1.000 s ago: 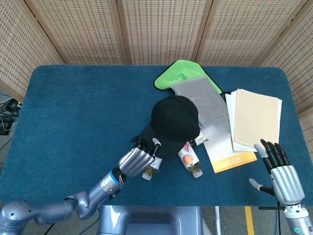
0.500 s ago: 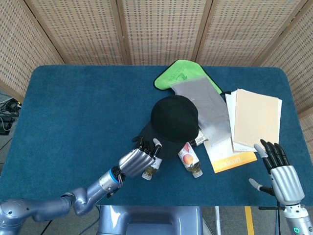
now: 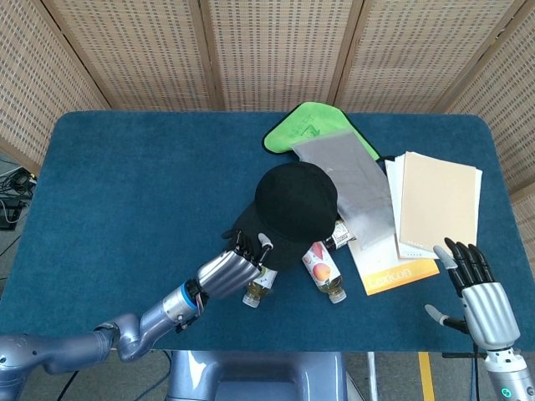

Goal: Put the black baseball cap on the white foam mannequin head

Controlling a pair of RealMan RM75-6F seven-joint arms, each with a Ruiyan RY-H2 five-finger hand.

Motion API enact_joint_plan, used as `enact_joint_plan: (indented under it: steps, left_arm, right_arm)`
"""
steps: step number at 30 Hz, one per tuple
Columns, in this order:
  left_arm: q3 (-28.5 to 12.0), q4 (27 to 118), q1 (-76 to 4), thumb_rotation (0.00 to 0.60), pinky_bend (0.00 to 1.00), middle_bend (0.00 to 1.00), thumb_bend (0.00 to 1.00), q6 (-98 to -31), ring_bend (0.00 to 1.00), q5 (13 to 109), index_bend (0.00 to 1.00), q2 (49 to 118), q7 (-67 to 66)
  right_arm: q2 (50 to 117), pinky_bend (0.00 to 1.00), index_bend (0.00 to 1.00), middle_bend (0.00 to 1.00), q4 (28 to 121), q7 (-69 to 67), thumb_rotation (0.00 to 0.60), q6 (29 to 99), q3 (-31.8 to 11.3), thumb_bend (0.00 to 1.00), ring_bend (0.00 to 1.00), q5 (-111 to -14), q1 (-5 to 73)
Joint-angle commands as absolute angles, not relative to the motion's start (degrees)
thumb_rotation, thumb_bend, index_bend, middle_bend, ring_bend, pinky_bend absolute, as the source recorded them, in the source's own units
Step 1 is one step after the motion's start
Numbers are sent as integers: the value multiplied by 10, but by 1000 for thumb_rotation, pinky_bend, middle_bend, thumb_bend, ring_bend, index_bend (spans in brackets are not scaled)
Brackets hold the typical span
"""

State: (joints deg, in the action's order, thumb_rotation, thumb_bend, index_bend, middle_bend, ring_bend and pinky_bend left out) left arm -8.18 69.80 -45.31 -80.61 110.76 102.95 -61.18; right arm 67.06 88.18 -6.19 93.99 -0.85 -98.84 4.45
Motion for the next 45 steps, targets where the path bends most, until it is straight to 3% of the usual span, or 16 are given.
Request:
enact_joint_plan:
  steps: [1,17,24,40,45]
  left_arm:
    - [-81,700,-455,600,685,913,588,-805,838,1111,780,1024,-609]
    - [-71,701,-462,600,681,913,565,-791,838,1129,750,1007,-591]
    - [-70,702,-456,600,680,912,402,-791,837,1129,346,1006,-596]
    - [-67,704,-452,600,678,884,192,-785,822,1129,20,1005,-594]
    - [-60,705,-444,600,678,877,124,-781,817,1125,0,1003,-596]
  right_arm:
    - [670,0,34,0,882,-62,600,940,-9,49,0,-989,44]
    - [670,0,34,0,882,-62,600,941,-9,50,0,-988,44]
    - [671,0,34,0,882,-60,600,941,-8,49,0,-990,44]
    - [671,0,30,0,881,-60,600,940,-9,50,0,-989,45]
    - [672,0,28,0,881,-60,600,941,-9,50,0,-989,45]
